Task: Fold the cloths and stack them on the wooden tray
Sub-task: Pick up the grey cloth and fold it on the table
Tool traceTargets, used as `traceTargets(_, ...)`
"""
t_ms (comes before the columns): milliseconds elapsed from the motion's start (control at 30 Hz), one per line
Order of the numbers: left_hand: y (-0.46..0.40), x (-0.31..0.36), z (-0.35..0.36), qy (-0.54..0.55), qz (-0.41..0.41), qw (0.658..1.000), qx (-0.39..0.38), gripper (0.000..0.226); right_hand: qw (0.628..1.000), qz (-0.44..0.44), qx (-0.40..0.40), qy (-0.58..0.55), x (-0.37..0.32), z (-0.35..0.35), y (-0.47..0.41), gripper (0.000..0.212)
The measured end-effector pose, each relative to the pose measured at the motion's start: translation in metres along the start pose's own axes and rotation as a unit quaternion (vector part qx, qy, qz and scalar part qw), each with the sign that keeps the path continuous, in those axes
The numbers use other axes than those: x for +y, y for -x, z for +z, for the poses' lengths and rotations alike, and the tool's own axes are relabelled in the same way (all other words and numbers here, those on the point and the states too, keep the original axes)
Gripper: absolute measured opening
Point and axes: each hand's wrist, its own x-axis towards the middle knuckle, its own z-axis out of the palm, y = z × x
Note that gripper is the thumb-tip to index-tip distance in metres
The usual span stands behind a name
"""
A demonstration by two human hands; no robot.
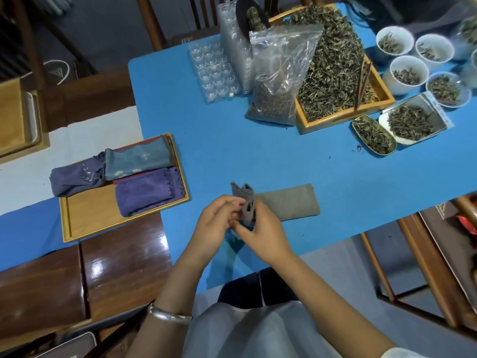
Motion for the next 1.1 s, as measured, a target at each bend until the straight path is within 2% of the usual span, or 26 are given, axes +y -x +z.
traceTargets(100, -0.013, 0.004, 0.012, -0.029, -0.002, 1.000, 0.004, 0.028, 0.998, 0.021, 0.049, -0.043, 0.007, -0.009, 0.002, 0.009)
traceTargets(233, -0.025, -0.003, 0.017, -0.054, -0.008, 0.998, 0.002, 0.026, 0.990, 0.083, 0.087, -0.075, 0.022, -0.025, 0.004, 0.018)
traceTargets(400, -0.035, -0.025, 0.024, -0.116, -0.089, 0.988, 0.046, 0.010, 0.958, 0.155, 0.157, -0.183, 0.041, -0.051, 0.006, 0.011)
traceTargets(467, -0.036, -0.036, 0.029, -0.156, -0.115, 0.980, 0.038, 0.009, 0.944, 0.173, 0.189, -0.207, 0.051, -0.060, 0.008, 0.021)
traceTargets(533, -0.037, -0.044, 0.035, -0.174, -0.133, 0.976, -0.006, 0.027, 0.939, 0.197, 0.203, -0.195, 0.062, -0.066, 0.008, 0.025)
traceTargets(600, -0.039, -0.048, 0.045, -0.172, -0.157, 0.972, -0.020, 0.030, 0.939, 0.221, 0.196, -0.176, 0.073, -0.070, 0.008, 0.021)
traceTargets(667, -0.041, -0.051, 0.055, -0.171, -0.159, 0.972, -0.004, 0.032, 0.938, 0.237, 0.189, -0.166, 0.080, -0.070, 0.008, 0.020)
traceTargets(833, -0.044, -0.056, 0.075, -0.182, -0.145, 0.971, 0.063, 0.048, 0.939, 0.251, 0.206, -0.115, 0.090, -0.064, 0.015, 0.036)
traceTargets(933, -0.043, -0.056, 0.084, -0.195, -0.126, 0.969, 0.084, 0.039, 0.944, 0.260, 0.193, -0.062, 0.095, -0.067, 0.016, 0.040)
traceTargets(1033, -0.039, -0.056, 0.091, -0.219, -0.072, 0.968, 0.098, 0.033, 0.950, 0.259, 0.176, -0.001, 0.094, -0.073, 0.014, 0.044)
traceTargets(1100, -0.038, -0.053, 0.091, -0.191, -0.057, 0.976, 0.088, 0.022, 0.950, 0.260, 0.169, 0.030, 0.093, -0.079, 0.012, 0.040)
